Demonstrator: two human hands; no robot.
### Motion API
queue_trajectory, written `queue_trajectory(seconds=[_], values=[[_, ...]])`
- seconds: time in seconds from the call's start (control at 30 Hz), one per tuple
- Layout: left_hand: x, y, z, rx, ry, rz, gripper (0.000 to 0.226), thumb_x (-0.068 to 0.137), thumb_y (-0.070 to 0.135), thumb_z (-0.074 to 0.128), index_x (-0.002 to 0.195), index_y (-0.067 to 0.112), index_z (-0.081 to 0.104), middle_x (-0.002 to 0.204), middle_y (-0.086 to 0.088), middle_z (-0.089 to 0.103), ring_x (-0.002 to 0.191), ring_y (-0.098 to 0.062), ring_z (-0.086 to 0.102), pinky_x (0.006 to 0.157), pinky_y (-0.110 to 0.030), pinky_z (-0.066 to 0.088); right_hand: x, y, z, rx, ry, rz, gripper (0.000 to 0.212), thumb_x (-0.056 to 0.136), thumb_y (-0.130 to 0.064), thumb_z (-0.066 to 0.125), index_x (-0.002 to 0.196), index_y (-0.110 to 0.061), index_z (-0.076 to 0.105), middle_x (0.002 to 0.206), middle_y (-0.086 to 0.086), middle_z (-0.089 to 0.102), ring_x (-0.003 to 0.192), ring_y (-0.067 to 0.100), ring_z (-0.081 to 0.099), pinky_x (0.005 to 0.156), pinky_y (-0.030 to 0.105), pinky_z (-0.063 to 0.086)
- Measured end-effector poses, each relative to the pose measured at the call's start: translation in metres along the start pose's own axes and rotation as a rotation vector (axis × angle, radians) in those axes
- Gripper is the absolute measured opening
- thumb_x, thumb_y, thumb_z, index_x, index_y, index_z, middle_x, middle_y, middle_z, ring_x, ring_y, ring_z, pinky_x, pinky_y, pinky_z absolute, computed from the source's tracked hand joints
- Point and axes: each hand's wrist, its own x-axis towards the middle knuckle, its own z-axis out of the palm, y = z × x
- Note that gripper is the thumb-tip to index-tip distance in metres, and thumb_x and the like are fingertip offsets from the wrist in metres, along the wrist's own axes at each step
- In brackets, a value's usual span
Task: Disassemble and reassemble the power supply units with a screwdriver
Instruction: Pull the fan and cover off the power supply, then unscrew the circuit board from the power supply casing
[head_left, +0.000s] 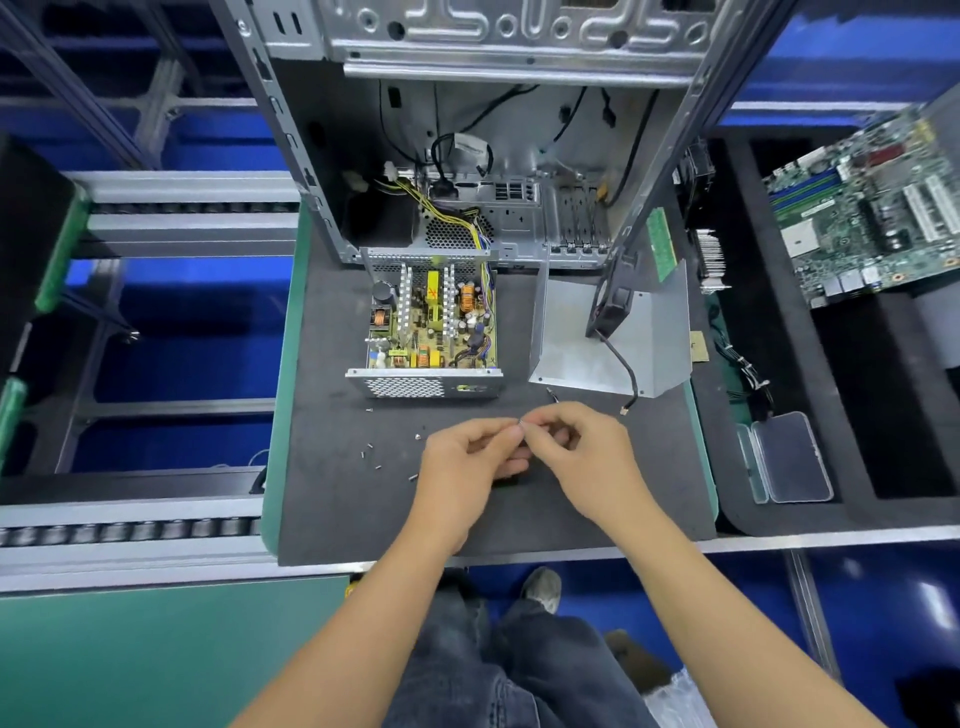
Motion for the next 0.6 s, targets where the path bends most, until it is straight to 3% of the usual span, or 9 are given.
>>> queue_trajectory(seconds=[0.1,0.2,0.33,0.4,0.5,0.6], values=[[0.002,0.004,0.004,-0.170,-0.060,-0.028,0.014,0.093,0.010,0.066,0.099,0.004,0.077,0.098,-0.017,0.076,0.097,-0.028,0.074,0.079,-0.026,0.059,-0.005,-0.003,0.004,0.048,0.065,0.018,0.020,0.086,-0.018,0.071,0.080,-0.037,0.070,0.077,-0.012,0.066,0.067,0.003,0.052,0.064,0.011,0.042],[0.004,0.004,0.003,-0.261,-0.080,-0.045,0.018,0.091,0.014,0.068,0.100,0.001,0.077,0.101,-0.021,0.075,0.098,-0.030,0.074,0.079,-0.028,0.059,-0.007,-0.001,0.006,-0.078,0.119,-0.039,0.008,0.086,-0.020,0.071,0.086,-0.028,0.074,0.076,-0.013,0.061,0.076,0.007,0.053,0.069,0.011,0.041],[0.008,0.001,0.002,-0.240,-0.016,-0.072,0.014,0.094,0.007,0.066,0.100,-0.002,0.074,0.096,-0.021,0.075,0.093,-0.029,0.075,0.077,-0.027,0.059,-0.009,0.002,0.005,-0.183,0.054,-0.131,0.011,0.092,-0.021,0.067,0.098,-0.025,0.075,0.087,-0.016,0.063,0.088,0.010,0.054,0.081,0.018,0.042],[0.012,0.001,-0.001,-0.260,0.055,-0.116,0.011,0.093,0.006,0.067,0.098,-0.002,0.072,0.091,-0.018,0.076,0.089,-0.028,0.075,0.074,-0.026,0.060,-0.010,0.008,-0.003,-0.275,0.042,-0.167,0.016,0.095,-0.023,0.064,0.107,-0.023,0.074,0.094,-0.009,0.066,0.094,0.016,0.053,0.087,0.018,0.040],[0.017,0.001,-0.012,-0.302,0.132,-0.157,0.009,0.092,0.005,0.067,0.096,-0.002,0.070,0.087,-0.016,0.076,0.085,-0.027,0.076,0.069,-0.025,0.060,-0.012,0.025,-0.029,-0.515,0.066,0.006,0.031,0.090,-0.045,0.065,0.111,-0.022,0.064,0.096,-0.006,0.060,0.093,0.018,0.048,0.086,0.031,0.042],[0.020,0.001,-0.022,-0.317,0.155,-0.162,0.008,0.091,0.005,0.068,0.095,-0.001,0.071,0.087,-0.016,0.076,0.083,-0.026,0.076,0.068,-0.025,0.059,-0.022,0.040,-0.041,-0.828,-0.100,0.199,0.049,0.085,-0.058,0.064,0.117,-0.023,0.052,0.110,-0.002,0.054,0.099,0.021,0.047,0.086,0.034,0.044]])
